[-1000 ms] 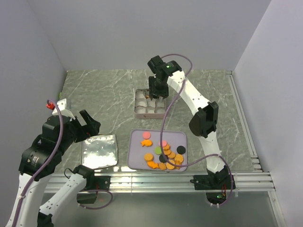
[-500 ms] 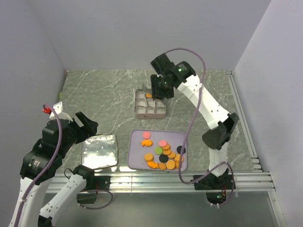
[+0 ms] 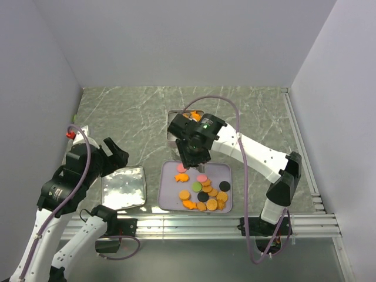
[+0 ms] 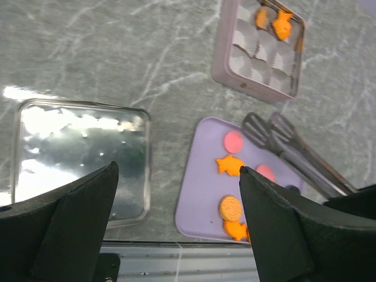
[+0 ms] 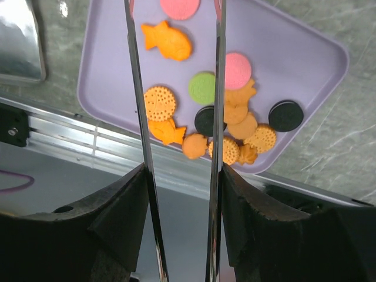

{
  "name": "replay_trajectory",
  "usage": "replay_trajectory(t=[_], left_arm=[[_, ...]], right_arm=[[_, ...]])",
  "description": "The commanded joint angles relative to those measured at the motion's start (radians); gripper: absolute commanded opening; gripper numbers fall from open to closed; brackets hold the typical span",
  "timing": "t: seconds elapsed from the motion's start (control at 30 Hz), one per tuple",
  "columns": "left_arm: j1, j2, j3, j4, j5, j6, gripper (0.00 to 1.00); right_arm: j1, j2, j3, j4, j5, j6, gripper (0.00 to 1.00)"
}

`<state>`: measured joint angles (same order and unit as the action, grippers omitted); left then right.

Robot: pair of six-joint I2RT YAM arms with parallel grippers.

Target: Pack the cookies

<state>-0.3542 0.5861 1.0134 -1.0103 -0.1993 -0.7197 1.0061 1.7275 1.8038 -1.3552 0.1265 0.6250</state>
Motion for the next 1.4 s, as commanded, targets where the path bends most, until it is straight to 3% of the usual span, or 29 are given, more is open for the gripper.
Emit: replay_trajectory(t=[0.0, 0.37, 1.37], left_arm=[[-0.003, 0.015, -0.009, 0.073, 0.095, -0.006, 0.9], [-0.002, -0.012, -0.015, 0.039, 0.095, -0.024, 0.89], [-0.003, -0.062, 0.02, -0.059, 0.063, -0.052, 0.88]], right_arm=[[0.029, -0.055, -0.04, -0.051, 0.042, 0.059, 0.56], [0.066, -0.052, -0.142, 0.002, -0.014, 0.058, 0.56], [0.077, 0.103, -0.041, -0.016, 0.007, 0.002, 0.51]])
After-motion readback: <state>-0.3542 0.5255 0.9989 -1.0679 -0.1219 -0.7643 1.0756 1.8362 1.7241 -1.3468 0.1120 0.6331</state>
